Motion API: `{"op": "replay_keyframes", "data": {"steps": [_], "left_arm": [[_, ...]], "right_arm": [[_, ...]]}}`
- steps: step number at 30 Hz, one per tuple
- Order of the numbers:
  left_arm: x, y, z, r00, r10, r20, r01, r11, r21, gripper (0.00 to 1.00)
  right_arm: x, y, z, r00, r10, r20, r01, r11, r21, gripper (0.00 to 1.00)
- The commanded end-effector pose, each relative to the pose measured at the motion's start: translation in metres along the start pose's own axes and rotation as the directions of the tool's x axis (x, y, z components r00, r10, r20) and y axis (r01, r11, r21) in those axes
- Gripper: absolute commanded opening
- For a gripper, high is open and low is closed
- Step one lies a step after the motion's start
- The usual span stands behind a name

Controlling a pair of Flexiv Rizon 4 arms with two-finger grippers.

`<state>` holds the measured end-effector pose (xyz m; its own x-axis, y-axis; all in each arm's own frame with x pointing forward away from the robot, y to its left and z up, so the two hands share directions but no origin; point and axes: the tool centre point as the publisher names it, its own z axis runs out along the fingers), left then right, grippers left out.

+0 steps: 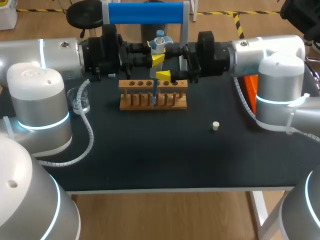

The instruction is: Invert the test tube, pick up the pipette, mount the tip to pipette, aspirate from beaker and dispense into the tube, eject the tip, return the pipette, and cap with the stopper.

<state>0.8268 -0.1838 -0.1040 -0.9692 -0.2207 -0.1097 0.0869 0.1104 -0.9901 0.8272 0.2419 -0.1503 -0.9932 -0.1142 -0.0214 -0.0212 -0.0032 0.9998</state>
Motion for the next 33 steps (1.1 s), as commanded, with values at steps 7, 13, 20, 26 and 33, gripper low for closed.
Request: {"op": "replay_keyframes", "data": {"steps": [7,13,20,26,33], "left_arm": [[0.0001,0.0003,-0.0006,1.0,0.001,0.0,-0.001,1.0,0.003,0.0],[0.0001,0.0003,-0.0006,1.0,0.001,0.0,-0.001,1.0,0.003,0.0],[0.0001,0.0003,-0.0006,1.0,0.001,0.0,-0.001,1.0,0.003,0.0],[0.0001,0.0003,-0.0006,1.0,0.001,0.0,-0.001,1.0,0.003,0.0],[0.0001,0.0003,-0.0006,1.0,0.001,0.0,-0.001,1.0,0.003,0.0]], "right_arm": [[-0.0033,-0.0024,0.0078,1.0,0.001,-0.003,-0.001,1.0,-0.007,0.71],[-0.0032,-0.0016,0.0112,1.0,0.001,-0.007,-0.001,1.0,-0.011,0.65],[-0.0033,-0.0008,0.0126,1.0,-0.004,-0.012,0.004,1.0,-0.015,0.48],[-0.0032,-0.0003,0.0128,1.0,-0.007,-0.012,0.007,1.0,-0.014,0.41],[-0.0027,0.0004,0.0132,1.0,-0.008,-0.016,0.008,1.0,-0.019,0.26]]}}
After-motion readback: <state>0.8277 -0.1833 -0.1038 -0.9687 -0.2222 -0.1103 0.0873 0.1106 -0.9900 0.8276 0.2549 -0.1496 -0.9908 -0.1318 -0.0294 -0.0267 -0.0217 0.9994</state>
